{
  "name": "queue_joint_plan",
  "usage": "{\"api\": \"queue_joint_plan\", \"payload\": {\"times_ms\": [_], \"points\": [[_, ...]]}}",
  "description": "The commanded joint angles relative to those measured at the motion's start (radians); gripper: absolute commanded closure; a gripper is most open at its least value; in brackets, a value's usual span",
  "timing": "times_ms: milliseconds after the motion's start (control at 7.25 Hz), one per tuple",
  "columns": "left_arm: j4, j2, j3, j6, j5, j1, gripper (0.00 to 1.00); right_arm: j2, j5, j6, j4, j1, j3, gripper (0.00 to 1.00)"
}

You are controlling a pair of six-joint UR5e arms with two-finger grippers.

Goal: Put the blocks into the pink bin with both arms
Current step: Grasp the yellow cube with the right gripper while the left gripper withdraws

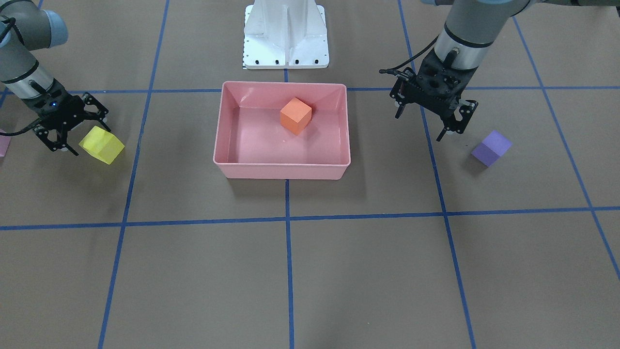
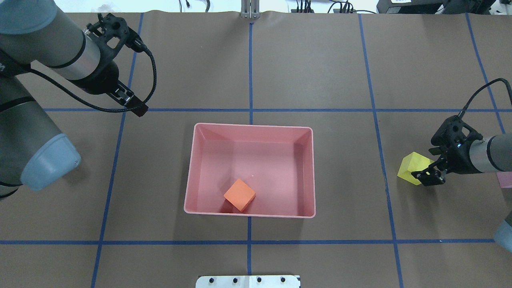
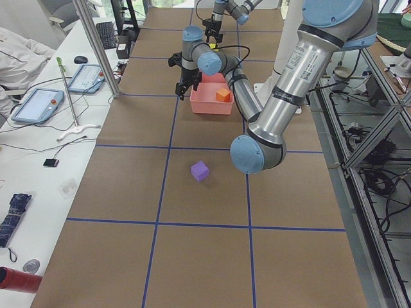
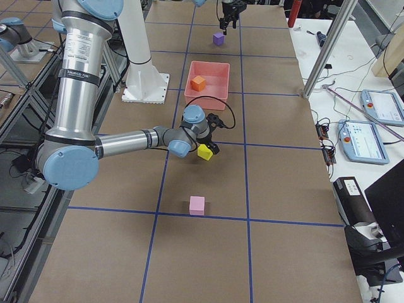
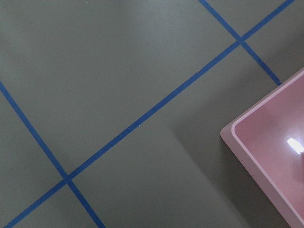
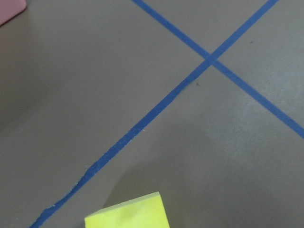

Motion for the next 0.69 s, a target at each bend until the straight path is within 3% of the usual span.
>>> {"api": "queue_joint_plan", "payload": {"times_ms": [0,138,414,552], "points": [[0.000,0.000,-0.001,-0.004,0.000,0.001,0.00,0.004,-0.011,0.001,-0.047,-0.043,-0.013,0.02],[0.000,0.002,-0.001,-0.004,0.000,0.001,0.00,0.009,-0.024,0.001,-0.055,-0.049,-0.022,0.20],[-0.002,0.002,0.001,0.002,0.000,-0.007,0.00,0.018,-0.011,0.018,-0.055,-0.038,-0.008,0.98],[-0.003,0.002,0.004,0.036,-0.003,-0.034,0.00,0.021,-0.003,0.022,-0.069,-0.022,0.012,1.00]]}}
